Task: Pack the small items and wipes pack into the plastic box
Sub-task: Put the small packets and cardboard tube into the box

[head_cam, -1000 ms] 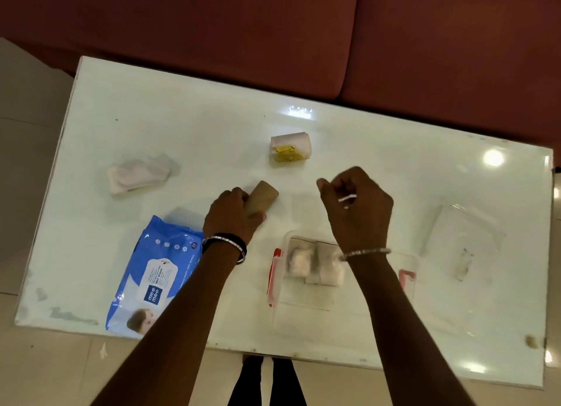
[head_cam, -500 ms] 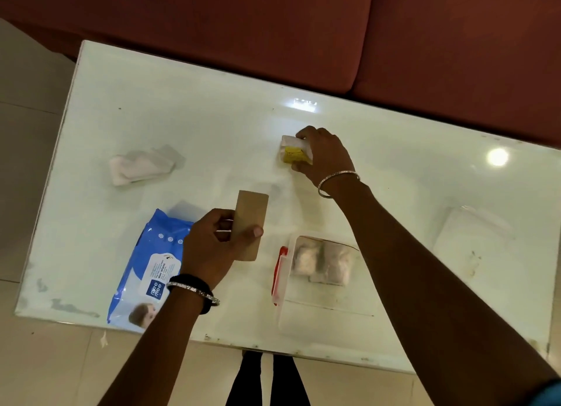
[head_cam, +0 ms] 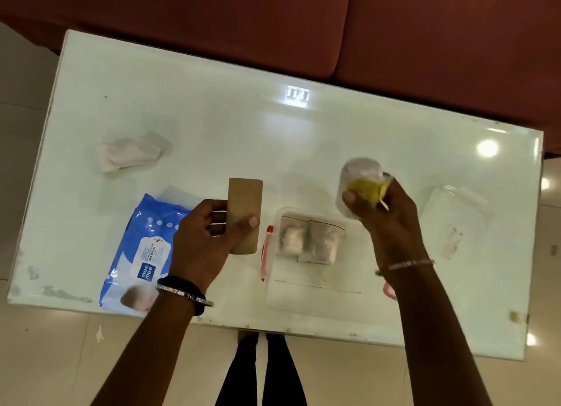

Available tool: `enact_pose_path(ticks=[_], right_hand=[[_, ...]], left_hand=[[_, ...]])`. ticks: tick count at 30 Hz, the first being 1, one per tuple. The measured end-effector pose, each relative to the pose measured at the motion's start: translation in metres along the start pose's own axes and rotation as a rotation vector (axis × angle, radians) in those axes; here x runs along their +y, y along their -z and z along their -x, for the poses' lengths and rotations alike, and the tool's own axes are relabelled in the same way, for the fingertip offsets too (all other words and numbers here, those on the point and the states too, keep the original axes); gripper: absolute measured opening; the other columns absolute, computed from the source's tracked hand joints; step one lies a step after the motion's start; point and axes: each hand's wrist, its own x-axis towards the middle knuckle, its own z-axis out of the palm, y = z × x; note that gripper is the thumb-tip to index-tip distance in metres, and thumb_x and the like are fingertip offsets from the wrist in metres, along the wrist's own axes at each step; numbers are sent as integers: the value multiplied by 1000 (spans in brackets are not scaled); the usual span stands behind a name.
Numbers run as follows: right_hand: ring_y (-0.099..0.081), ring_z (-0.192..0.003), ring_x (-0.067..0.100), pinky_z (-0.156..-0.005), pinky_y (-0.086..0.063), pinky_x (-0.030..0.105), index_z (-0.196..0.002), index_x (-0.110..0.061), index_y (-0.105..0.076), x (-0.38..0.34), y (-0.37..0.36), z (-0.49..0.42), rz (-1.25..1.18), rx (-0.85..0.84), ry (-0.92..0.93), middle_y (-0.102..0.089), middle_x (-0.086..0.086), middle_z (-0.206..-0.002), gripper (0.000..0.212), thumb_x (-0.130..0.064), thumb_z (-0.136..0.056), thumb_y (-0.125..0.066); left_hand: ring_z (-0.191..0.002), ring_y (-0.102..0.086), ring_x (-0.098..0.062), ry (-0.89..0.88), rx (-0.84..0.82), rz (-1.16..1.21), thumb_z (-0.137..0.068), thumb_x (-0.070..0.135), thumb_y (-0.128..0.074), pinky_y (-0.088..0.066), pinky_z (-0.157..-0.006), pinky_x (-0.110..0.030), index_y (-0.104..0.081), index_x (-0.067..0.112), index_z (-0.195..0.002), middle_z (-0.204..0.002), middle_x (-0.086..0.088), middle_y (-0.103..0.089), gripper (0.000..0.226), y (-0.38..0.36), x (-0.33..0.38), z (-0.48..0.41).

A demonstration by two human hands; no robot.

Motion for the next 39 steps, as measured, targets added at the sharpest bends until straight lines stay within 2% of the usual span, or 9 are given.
enact_pose_path(ticks=[4, 10, 18, 24, 26, 29, 32, 35, 39], right_hand=[[-71, -88, 9, -63, -53, 19, -104, -24, -72, 23, 32, 59, 56, 32, -184, -76, 4, -100, 43, -38, -65, -85], [-71, -92, 25, -89, -56, 48, -96, -20, -72, 78, 36, 62, 332, 166, -442, -76, 4, -94, 38, -46, -70, -81], [-62, -110, 35, -88, -47, 38, -123, -8, -52, 103, 4, 25, 702, 348, -395, -69, 14, -112, 61, -43, -79, -75], [-58, -119, 31, -95, -45, 40, -133, -9, -50, 84, 5, 51, 752, 415, -204, -61, 11, -129, 66, -46, -82, -71], [-63, -111, 24, -90, -53, 39, -127, -13, -57, 74, 6, 69, 718, 415, -77, -64, 6, -123, 51, -38, -85, -70], [-68, -95, 9, -73, -56, 15, -114, -22, -66, 60, 7, 89, 486, 202, -91, -70, -5, -107, 34, -42, -86, -68], [-72, -90, 14, -76, -62, 34, -112, -29, -66, 59, 1, 101, 260, -109, -254, -71, -4, -105, 34, -45, -82, -70], [-73, -86, 24, -76, -62, 44, -104, -24, -69, 66, 0, 101, 199, -95, -316, -71, 4, -101, 27, -33, -80, -76], [-72, -89, 25, -73, -63, 36, -100, -15, -71, 76, 8, 89, 93, -58, -388, -70, 13, -103, 23, -24, -80, -77]], left_hand=[[-74, -72, -1, -12, -39, 40, -46, 57, -77, -56, -56, -16, -63, 34, -88, -89, 11, -73, 50, -9, -4, 18], [-76, -72, -5, 0, -80, 34, -52, 55, -81, -57, -58, -20, -65, 34, -91, -93, 6, -74, 47, -23, -12, 35], [-76, -72, -10, -13, -111, -50, -52, 61, -76, -61, -65, -36, -69, 40, -93, -88, 8, -74, 47, -30, -18, 47], [-76, -67, -4, -82, -218, -275, -57, 59, -78, -49, -53, -14, -66, 48, -97, -89, 14, -70, 43, -29, -14, 52], [-74, -66, -1, -103, -262, -330, -55, 58, -82, -50, -52, -10, -67, 48, -95, -86, 14, -70, 44, -31, -13, 56], [-76, -64, 0, -146, -311, -422, -57, 52, -83, -51, -61, -11, -73, 41, -97, -83, 14, -71, 42, -38, -15, 64], [-78, -65, 1, -153, -349, -444, -56, 51, -85, -51, -67, -15, -73, 38, -97, -82, 13, -72, 44, -46, -18, 71], [-81, -65, 0, -150, -337, -431, -59, 43, -86, -53, -69, -15, -71, 35, -100, -87, 13, -71, 44, -50, -23, 74], [-87, -66, -5, -212, -173, -367, -70, 25, -83, -57, -72, -21, -69, 27, -104, -99, 10, -68, 36, -50, -28, 78]])
